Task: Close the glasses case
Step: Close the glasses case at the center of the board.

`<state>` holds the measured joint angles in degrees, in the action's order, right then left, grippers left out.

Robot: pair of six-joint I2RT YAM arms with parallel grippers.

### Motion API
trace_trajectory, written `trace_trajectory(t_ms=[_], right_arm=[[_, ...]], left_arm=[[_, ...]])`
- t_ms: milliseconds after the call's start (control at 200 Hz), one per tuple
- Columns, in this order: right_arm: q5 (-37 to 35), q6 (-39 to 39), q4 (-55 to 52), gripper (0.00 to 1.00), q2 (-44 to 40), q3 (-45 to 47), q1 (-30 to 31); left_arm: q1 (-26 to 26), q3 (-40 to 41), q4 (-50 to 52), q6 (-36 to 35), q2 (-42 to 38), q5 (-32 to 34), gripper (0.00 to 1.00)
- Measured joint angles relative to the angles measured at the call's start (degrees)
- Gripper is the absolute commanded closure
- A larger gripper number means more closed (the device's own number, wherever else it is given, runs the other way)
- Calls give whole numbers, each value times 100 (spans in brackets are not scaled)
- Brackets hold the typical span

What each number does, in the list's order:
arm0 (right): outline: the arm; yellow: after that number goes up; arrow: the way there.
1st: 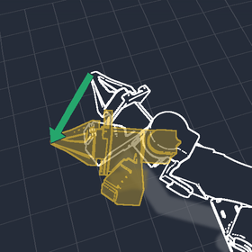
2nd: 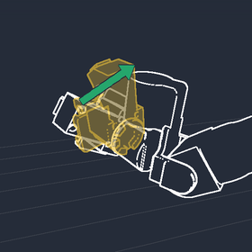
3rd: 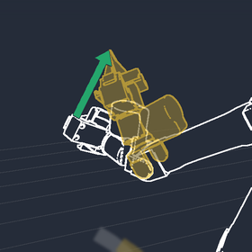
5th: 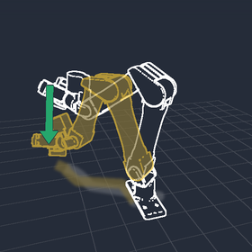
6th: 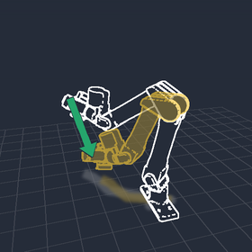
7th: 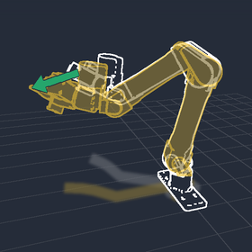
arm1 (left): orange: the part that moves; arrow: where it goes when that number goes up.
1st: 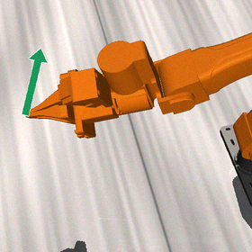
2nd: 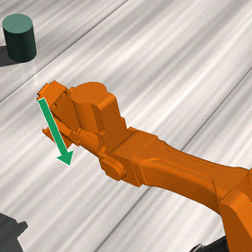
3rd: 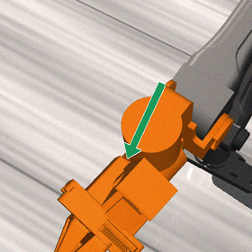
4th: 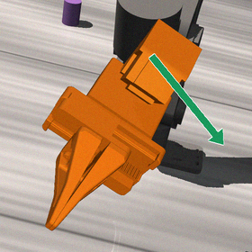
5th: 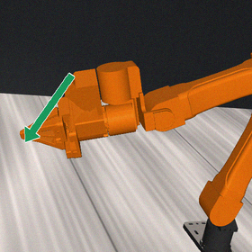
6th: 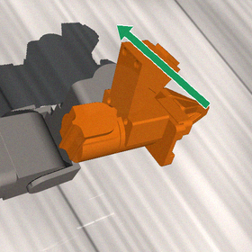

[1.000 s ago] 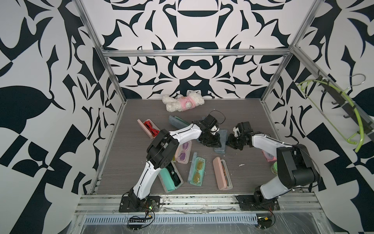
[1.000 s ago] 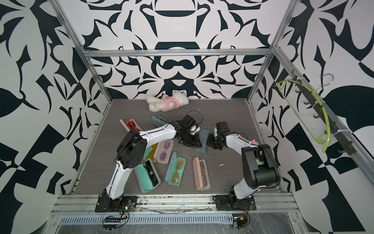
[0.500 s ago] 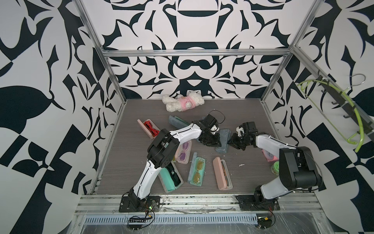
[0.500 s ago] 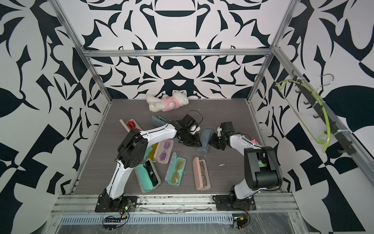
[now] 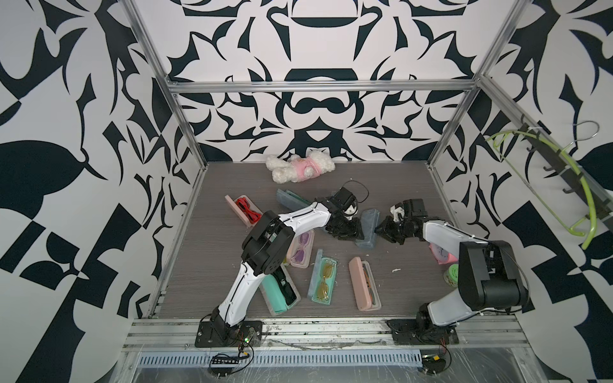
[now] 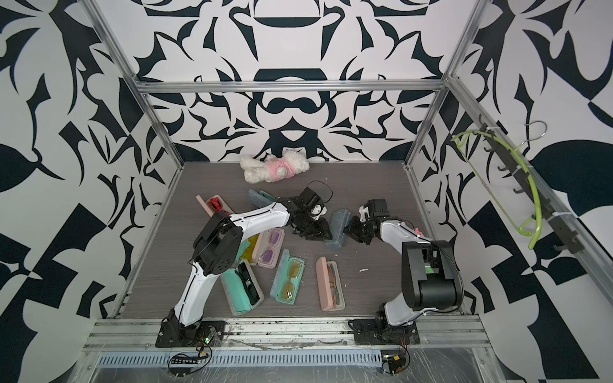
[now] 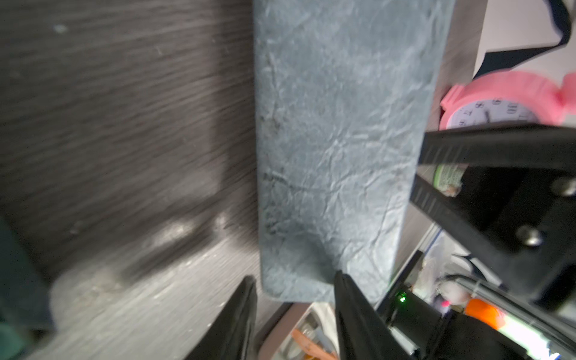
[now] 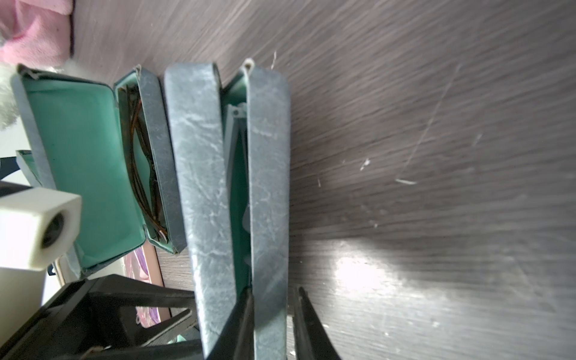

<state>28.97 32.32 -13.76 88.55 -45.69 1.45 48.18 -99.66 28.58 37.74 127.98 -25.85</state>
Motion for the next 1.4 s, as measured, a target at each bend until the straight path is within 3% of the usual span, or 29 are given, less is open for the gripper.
trace_trajectory(t_ms=[405, 840, 1045, 1095, 1400], right_arm=[[221, -103, 328, 74, 568, 52, -24], [503, -168, 568, 72, 726, 70, -35], [586, -173, 643, 71, 728, 92, -35], [581, -170, 660, 70, 728, 96, -33], [734, -166, 820, 69, 791, 133, -46]], left_arm=[[0, -570, 66, 31, 9, 227, 25], [0, -2013, 997, -326, 874, 684, 19], [26, -2229, 1377, -487, 1147, 918, 16], [37, -2321, 1440, -527, 1239, 933, 11], [92, -2697, 1698, -616, 1458, 1054, 14]])
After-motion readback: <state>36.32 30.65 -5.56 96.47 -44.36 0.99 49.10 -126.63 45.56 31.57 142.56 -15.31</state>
